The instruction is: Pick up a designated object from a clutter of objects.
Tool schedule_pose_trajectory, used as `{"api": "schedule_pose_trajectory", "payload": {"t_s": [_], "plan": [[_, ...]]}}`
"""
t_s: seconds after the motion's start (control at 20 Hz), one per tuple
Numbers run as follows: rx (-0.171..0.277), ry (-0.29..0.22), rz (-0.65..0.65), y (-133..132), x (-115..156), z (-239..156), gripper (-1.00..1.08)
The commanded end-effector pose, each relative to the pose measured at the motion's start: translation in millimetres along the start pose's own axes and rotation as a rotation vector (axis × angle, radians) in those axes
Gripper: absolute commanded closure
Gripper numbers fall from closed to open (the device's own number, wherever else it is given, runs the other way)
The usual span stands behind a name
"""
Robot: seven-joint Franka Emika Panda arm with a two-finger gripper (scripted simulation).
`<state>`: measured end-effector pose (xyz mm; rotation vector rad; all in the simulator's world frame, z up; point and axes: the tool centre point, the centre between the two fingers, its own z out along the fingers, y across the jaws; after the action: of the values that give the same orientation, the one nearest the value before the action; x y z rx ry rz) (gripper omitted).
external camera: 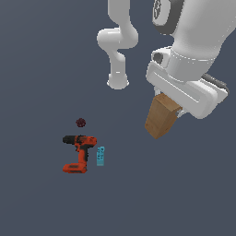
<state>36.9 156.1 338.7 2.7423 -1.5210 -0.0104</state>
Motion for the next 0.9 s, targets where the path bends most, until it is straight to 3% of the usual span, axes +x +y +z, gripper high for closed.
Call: {"api": "schedule_pose_trajectory", "payload": {"t_s": [0.0, 0.85], "plan": [[0.009, 0.003, 0.001, -14, -5, -17, 1.08], [0.009, 0.003, 0.001, -70, -28, -69, 1.08]]}}
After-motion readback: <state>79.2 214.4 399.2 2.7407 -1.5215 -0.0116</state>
